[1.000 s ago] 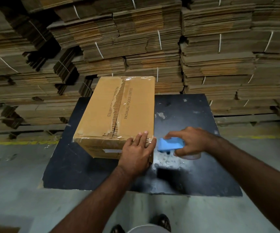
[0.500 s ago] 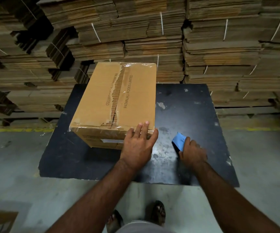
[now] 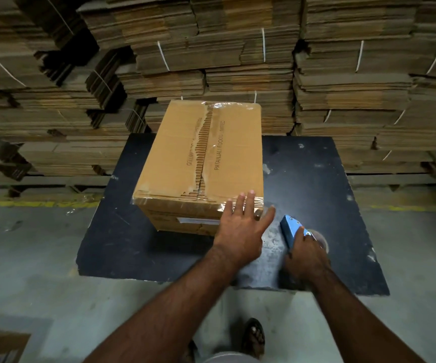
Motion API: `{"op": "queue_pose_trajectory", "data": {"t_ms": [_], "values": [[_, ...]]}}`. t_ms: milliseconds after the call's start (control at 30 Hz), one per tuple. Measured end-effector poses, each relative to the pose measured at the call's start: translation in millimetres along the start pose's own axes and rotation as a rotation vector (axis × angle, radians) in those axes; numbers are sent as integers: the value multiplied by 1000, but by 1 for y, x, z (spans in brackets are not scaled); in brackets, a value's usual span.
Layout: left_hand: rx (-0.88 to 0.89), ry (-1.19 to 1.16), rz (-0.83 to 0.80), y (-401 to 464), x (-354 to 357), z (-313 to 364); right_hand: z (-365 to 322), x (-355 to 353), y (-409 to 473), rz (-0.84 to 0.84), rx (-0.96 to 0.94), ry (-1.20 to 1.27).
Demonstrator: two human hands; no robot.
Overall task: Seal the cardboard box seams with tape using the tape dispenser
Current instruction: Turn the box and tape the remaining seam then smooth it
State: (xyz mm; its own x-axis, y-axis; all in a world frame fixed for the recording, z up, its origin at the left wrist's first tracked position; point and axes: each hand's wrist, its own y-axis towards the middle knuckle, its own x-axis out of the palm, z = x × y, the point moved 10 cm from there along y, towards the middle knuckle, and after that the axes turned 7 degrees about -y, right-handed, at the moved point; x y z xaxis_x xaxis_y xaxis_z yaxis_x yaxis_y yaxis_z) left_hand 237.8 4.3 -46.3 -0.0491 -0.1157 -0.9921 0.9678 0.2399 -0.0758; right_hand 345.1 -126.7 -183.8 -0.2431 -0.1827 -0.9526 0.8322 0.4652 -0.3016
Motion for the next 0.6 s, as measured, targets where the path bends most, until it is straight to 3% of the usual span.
{"op": "queue_pose_trajectory", "data": {"t_ms": [100,200,300,400,500,600], "values": [[108,-102,136,-23,-18,-20,-3,-17,-9,-42,2,-97],[32,-245,399,-59,-54,-76,-13,-58,-27,80,63,67],[-160,-423,718,-104,-87,-158,-43,-125,-53,390,92,412],[-519,-753,845,-138,-75,-245,-110,-188,-73,681,-99,547],[-900,-1196,805,-153,-22,-307,-198,-227,-86,785,-314,490],[-1132,-1734,452,-144,34,-310,-284,-230,-83,681,-481,450]]}}
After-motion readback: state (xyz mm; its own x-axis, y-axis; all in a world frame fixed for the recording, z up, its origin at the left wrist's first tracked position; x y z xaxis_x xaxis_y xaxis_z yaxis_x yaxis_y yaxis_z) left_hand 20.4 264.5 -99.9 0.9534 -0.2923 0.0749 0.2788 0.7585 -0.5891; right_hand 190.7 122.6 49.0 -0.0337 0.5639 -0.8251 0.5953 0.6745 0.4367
